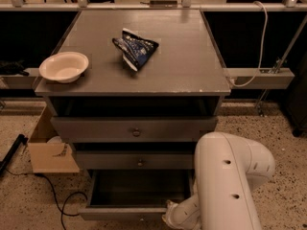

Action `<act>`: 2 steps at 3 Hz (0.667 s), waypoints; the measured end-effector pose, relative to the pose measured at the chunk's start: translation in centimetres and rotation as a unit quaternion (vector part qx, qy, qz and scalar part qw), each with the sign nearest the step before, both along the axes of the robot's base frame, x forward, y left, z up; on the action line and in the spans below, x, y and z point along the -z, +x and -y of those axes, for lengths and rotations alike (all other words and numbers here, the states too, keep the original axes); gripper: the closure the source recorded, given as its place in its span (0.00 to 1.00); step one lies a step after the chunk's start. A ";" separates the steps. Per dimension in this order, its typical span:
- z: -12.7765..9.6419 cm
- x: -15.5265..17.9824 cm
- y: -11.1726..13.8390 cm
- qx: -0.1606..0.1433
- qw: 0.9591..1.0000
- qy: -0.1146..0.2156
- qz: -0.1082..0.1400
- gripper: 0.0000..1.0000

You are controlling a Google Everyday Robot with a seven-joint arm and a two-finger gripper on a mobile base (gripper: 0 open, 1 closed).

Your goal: Open bottom drawer

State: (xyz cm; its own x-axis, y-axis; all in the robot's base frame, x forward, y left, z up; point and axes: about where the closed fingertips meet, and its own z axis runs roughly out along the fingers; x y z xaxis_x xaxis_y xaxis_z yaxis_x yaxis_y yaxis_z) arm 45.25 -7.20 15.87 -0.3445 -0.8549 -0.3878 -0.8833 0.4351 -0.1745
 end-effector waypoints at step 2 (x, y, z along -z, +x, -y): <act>0.0 0.3 -1.1 -0.001 1.000 0.002 -0.003 1.00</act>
Offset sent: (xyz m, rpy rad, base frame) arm -0.1786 -0.0485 -0.0677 0.0512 0.0877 -0.0158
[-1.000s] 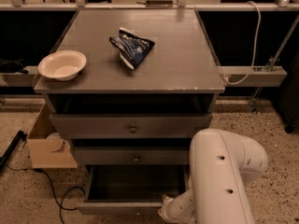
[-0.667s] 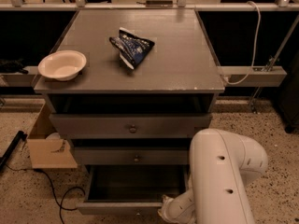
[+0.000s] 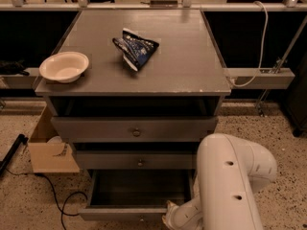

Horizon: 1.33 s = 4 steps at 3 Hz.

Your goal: Open bottom drawer

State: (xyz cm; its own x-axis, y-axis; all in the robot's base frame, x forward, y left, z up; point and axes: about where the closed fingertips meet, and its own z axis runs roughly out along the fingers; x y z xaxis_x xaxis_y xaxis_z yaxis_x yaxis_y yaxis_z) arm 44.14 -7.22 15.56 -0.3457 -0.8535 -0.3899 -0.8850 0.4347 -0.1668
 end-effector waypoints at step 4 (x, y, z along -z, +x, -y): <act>-0.2 -0.1 0.2 0.000 1.000 0.001 0.000 0.27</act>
Offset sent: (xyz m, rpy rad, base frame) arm 0.0019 0.0021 0.0013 0.0012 0.0007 -0.0004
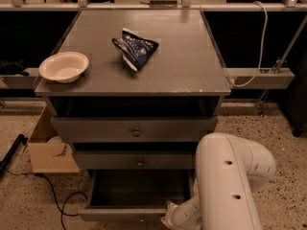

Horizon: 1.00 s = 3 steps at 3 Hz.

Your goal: Open bottom drawer

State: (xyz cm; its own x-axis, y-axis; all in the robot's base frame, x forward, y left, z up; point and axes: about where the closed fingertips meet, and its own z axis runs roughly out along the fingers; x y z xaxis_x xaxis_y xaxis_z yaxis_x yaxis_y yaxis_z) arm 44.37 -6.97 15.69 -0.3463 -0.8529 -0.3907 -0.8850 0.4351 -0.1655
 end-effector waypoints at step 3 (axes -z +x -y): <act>0.0 0.0 0.0 0.000 1.000 0.000 0.000 0.00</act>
Offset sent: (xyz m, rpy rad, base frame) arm 0.0000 0.0000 0.0000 0.0000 0.0000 0.0000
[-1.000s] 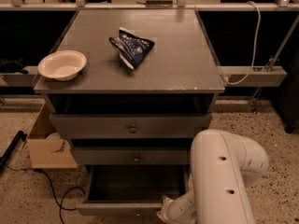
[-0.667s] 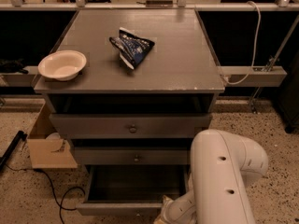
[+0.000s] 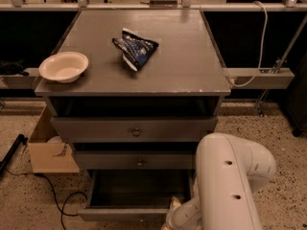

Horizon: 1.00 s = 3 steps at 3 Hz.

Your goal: Open bottom drawer

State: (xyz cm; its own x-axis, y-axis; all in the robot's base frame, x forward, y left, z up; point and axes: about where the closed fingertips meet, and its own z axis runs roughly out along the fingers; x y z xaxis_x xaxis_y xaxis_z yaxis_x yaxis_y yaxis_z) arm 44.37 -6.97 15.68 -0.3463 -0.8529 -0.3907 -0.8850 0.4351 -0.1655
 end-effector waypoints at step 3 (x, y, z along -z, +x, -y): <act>0.4 0.5 -1.7 -0.004 1.000 -0.009 -0.012 0.66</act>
Offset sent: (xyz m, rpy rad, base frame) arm -0.0211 -0.0056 -0.0051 -0.0139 0.0270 0.0107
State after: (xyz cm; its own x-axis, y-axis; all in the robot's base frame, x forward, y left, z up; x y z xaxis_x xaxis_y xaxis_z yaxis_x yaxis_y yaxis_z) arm 42.67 -7.35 15.16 -0.3486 -0.8623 -0.3672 -0.8924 0.4252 -0.1513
